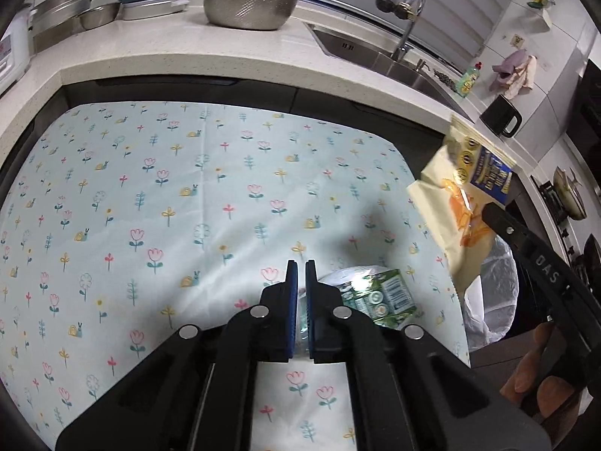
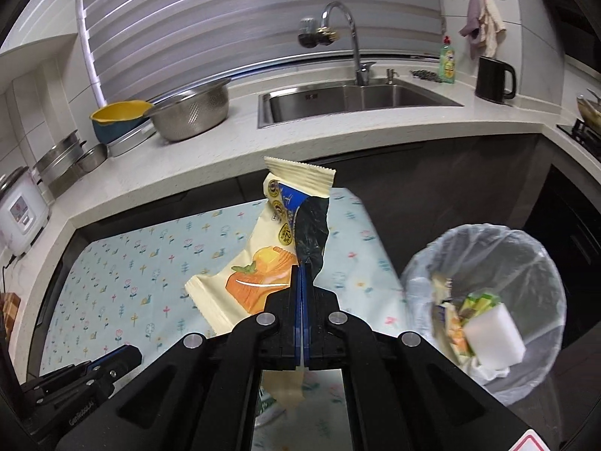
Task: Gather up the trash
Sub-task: 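Close the left tool on the green carton while the right tool holds the wrapper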
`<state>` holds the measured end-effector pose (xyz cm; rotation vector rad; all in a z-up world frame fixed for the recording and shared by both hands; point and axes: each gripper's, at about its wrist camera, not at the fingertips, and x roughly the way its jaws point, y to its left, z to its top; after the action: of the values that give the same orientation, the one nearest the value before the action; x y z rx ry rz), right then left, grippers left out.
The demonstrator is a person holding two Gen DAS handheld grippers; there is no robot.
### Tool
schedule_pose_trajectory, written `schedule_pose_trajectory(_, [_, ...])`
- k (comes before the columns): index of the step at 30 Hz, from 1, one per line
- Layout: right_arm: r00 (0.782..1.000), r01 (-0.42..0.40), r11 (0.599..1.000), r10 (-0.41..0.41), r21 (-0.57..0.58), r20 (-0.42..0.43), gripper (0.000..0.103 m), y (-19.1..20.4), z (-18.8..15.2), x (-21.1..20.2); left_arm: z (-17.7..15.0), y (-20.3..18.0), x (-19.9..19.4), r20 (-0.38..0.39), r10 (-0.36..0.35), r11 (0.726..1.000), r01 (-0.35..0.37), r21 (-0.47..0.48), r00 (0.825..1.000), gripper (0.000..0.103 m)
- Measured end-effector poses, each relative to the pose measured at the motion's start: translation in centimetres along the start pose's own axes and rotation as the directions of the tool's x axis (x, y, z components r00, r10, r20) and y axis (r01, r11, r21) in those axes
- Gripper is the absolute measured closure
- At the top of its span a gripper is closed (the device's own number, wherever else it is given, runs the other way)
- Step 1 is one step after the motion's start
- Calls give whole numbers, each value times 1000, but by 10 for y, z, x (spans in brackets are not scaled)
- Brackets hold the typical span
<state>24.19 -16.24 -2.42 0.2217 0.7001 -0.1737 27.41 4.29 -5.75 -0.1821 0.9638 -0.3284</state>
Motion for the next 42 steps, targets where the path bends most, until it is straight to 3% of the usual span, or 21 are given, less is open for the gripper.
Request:
schedule_pose_trajectory(6, [1000,27,999,-27,28,12,102,-31,-9,-22,-14,-12,0,-19,-15,1000,16,21,1000,95])
schedule_pose_trajectory(7, [999,32,999,-32,32,12,102,-35,-12,-24,-17,-15,2,-26,-19,999,20,42,999,85])
schedule_pose_trajectory(8, [999,36,999,-36,37,11,102,-39,-15,-26,-19,-17,4,-35,-21,998,24,64,999,67])
schedule_pose_trajectory(10, [999,37,998,-38,51,2,102,-47,-22,-27,-22,-23,9,-33,-13,993,16,114,999,48])
schedule_pose_trajectory(15, [999,37,996,-34,85,-29,102,-60,-42,-25,-34,-29,28,-49,23,967,-10,253,999,48])
schedule_pose_trajectory(21, [998,39,996,-35,86,-48,102,-60,-58,-25,-54,-33,36,-89,17,968,6,251,996,50])
schedule_pose_trajectory(29, [997,50,994,-45,98,-59,102,-71,-73,-36,-85,-66,38,-183,-95,957,140,253,978,54])
schedule_pose_trajectory(31, [997,57,993,-51,105,-60,102,-76,-75,-39,-88,-69,35,-162,-73,957,115,266,984,54])
schedule_pose_trajectory(33, [997,60,992,-53,111,-61,102,-81,-76,-41,-84,-65,29,-123,-53,965,82,250,991,51])
schedule_pose_trajectory(35, [997,60,992,-54,114,-60,102,-84,-76,-41,-77,-58,25,-99,-36,971,58,232,994,37])
schedule_pose_trajectory(37, [997,57,991,-50,119,-59,102,-86,-76,-41,-72,-54,24,-68,-6,972,22,234,998,31])
schedule_pose_trajectory(40, [997,51,991,-44,122,-58,102,-86,-76,-39,-66,-53,27,-75,0,968,19,249,997,30])
schedule_pose_trajectory(42, [997,47,991,-40,125,-59,102,-86,-76,-37,-65,-55,26,-57,7,961,9,276,998,22])
